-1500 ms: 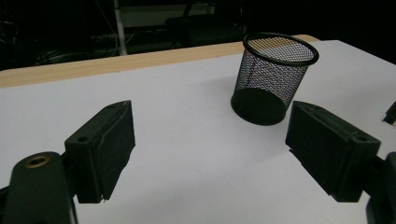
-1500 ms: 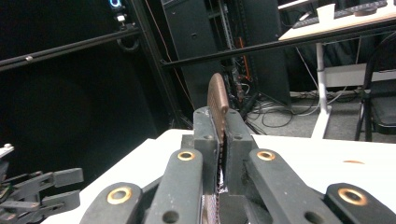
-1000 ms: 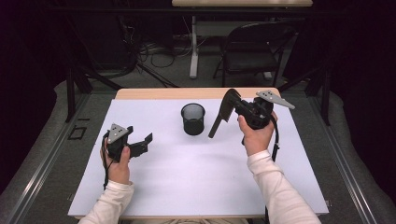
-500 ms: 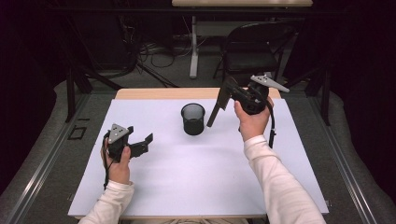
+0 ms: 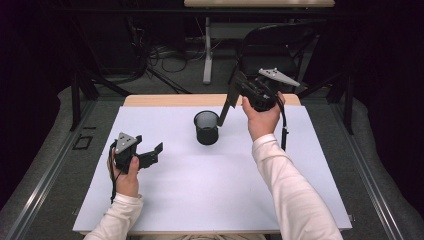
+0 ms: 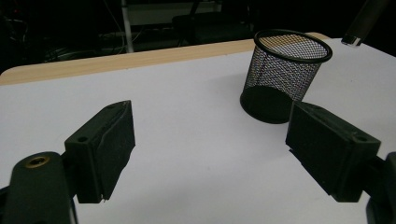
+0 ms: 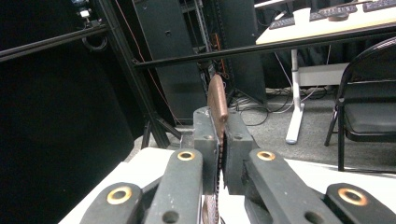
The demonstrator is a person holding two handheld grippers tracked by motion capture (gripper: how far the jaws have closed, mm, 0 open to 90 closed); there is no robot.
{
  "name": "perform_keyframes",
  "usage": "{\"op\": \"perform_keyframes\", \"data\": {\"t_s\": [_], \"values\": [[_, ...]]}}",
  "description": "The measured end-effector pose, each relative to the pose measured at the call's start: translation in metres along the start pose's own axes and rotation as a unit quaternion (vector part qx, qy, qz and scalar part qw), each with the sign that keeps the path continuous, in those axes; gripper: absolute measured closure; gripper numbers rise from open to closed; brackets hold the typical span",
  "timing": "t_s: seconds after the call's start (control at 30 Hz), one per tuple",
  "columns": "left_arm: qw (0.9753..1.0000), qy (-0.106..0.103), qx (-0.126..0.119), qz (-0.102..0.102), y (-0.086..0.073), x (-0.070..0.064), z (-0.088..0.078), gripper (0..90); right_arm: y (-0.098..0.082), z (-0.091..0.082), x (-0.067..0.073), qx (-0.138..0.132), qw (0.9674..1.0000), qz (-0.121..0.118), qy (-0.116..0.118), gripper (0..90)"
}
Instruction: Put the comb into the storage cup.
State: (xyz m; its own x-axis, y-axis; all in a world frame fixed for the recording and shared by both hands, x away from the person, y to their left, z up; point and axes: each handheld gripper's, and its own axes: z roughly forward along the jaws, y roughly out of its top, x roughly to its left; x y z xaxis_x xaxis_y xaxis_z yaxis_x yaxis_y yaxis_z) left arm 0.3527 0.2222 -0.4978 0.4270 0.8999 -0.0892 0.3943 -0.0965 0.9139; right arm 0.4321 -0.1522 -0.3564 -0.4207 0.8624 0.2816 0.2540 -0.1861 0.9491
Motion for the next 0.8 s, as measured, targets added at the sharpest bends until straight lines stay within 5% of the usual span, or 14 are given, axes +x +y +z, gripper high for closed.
{"op": "perform_keyframes", "data": {"t_s": [0.8], "values": [[1.0000,0.000,0.002,-0.003,-0.002,0.001,0.001,15.7,0.006,0.027,0.005,-0.006,0.9995,0.016,-0.028,87.0]]}}
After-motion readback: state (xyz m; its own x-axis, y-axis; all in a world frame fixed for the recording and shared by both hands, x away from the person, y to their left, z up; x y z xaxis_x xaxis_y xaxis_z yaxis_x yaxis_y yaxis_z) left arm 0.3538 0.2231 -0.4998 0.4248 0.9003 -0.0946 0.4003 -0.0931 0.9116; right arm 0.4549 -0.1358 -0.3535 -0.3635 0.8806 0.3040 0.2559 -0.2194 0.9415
